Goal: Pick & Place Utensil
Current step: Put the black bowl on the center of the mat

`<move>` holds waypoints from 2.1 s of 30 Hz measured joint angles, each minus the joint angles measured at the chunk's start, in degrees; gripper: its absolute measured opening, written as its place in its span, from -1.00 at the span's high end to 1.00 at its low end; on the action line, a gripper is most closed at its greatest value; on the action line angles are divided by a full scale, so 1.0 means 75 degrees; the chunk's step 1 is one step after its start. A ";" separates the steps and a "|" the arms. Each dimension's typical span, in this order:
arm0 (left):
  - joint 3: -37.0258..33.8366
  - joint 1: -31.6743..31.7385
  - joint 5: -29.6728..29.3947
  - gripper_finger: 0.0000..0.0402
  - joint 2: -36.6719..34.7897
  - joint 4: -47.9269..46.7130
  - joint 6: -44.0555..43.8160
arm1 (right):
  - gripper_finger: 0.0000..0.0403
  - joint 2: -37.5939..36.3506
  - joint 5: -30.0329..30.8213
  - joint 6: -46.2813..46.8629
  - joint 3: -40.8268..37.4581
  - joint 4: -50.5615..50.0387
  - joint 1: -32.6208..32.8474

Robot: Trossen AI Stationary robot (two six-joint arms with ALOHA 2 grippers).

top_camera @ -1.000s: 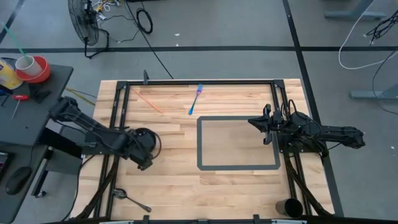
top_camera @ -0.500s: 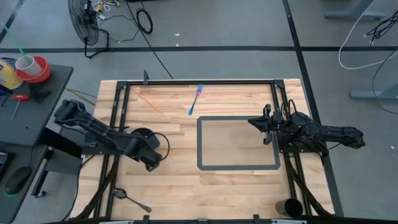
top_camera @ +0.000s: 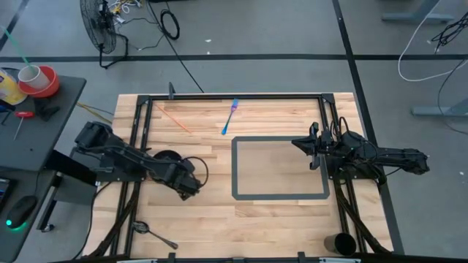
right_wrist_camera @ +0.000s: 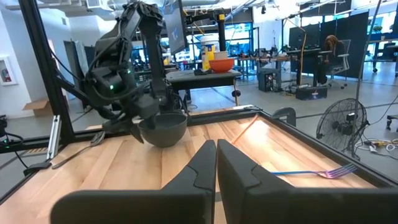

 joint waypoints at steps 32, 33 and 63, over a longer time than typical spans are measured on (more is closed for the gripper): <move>0.1298 0.0406 0.0116 0.93 0.0142 -0.0334 0.1692 | 0.91 0.0000 0.0003 0.0000 0.0000 0.0000 0.0000; 0.1494 0.0461 0.0026 0.93 0.0166 -0.0347 0.1870 | 0.91 -0.0003 0.0003 0.0000 0.0000 0.0000 0.0000; 0.6679 0.1109 -0.0672 0.95 0.4321 -0.0924 0.7626 | 0.91 -0.0002 0.0003 0.0000 0.0000 0.0000 -0.0002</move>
